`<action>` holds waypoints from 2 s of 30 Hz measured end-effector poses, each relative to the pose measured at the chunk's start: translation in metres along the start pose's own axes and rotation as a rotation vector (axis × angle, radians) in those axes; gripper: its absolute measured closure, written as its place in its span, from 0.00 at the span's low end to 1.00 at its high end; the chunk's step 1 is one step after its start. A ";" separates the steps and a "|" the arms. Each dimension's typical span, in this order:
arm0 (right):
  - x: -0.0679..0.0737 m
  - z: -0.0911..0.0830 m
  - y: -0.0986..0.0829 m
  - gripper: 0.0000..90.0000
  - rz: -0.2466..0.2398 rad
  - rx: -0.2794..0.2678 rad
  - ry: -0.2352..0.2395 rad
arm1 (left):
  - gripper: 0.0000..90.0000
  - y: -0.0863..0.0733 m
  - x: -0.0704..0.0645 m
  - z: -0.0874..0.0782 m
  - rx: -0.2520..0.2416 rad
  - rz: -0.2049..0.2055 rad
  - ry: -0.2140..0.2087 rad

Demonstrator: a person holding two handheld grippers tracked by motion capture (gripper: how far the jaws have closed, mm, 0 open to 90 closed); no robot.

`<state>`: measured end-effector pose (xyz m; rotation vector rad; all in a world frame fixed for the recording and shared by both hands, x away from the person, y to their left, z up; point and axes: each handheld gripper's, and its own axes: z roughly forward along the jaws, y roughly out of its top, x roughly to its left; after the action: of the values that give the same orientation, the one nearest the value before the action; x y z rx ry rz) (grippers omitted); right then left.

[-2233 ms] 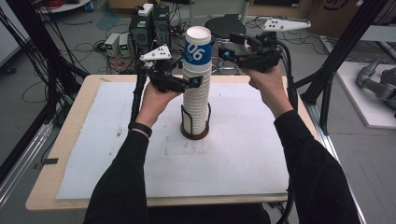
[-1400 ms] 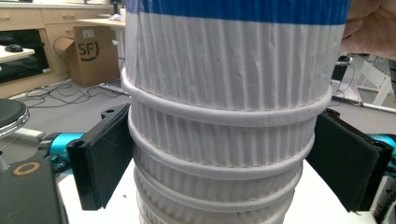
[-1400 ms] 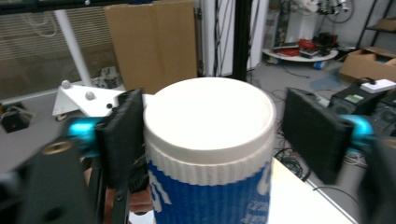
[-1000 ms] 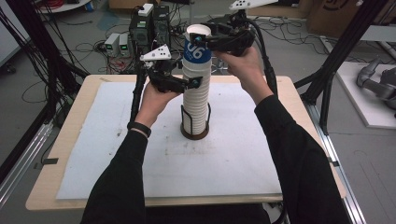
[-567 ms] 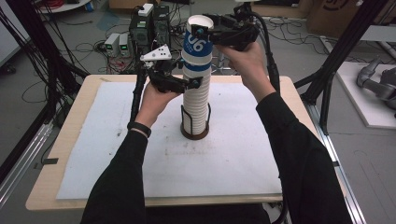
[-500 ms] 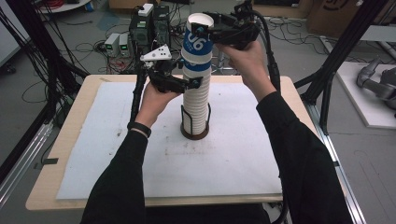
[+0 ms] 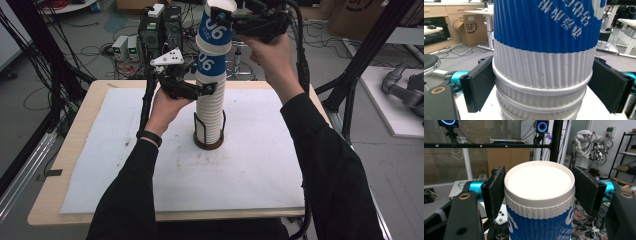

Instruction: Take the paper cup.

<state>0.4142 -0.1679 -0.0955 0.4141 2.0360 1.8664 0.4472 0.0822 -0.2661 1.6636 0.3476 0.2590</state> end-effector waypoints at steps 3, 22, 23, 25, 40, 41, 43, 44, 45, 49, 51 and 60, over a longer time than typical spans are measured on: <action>0.001 -0.003 0.002 0.34 -0.003 -0.010 0.002 | 0.13 0.000 0.000 0.000 0.004 0.005 0.002; 0.004 -0.059 -0.008 0.34 -0.035 -0.014 0.002 | 0.08 0.007 -0.006 -0.009 0.013 0.034 0.055; 0.004 -0.059 -0.008 0.34 -0.035 -0.014 0.002 | 0.08 0.007 -0.006 -0.009 0.013 0.034 0.055; 0.003 -0.064 -0.013 0.34 -0.033 -0.015 0.001 | 0.08 0.007 -0.007 -0.012 0.008 0.034 0.063; 0.006 -0.088 -0.063 0.34 -0.003 0.035 0.011 | 0.08 0.000 -0.028 -0.054 0.009 0.076 0.141; 0.006 -0.088 -0.068 0.34 -0.001 0.040 0.009 | 0.08 0.000 -0.028 -0.054 0.009 0.076 0.141; 0.006 -0.089 -0.077 0.34 0.003 0.051 0.007 | 0.08 -0.002 -0.033 -0.059 0.015 0.087 0.143; 0.006 -0.090 -0.081 0.34 0.009 0.058 0.007 | 0.08 -0.003 -0.036 -0.061 0.010 0.087 0.143; 0.007 -0.091 -0.086 0.34 0.012 0.062 0.007 | 0.08 -0.004 -0.037 -0.063 0.013 0.090 0.144; 0.009 -0.094 -0.104 0.34 0.025 0.073 0.007 | 0.08 -0.011 -0.046 -0.073 0.026 0.095 0.144; 0.010 -0.095 -0.113 0.34 0.022 0.079 0.003 | 0.08 -0.014 -0.049 -0.076 0.026 0.095 0.153; 0.019 -0.100 -0.149 0.34 0.051 0.095 -0.004 | 0.08 -0.033 -0.061 -0.089 0.030 0.097 0.159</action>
<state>0.3558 -0.2627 -0.2371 0.4987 2.1363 1.8007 0.3551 0.1446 -0.2860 1.6964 0.3920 0.4618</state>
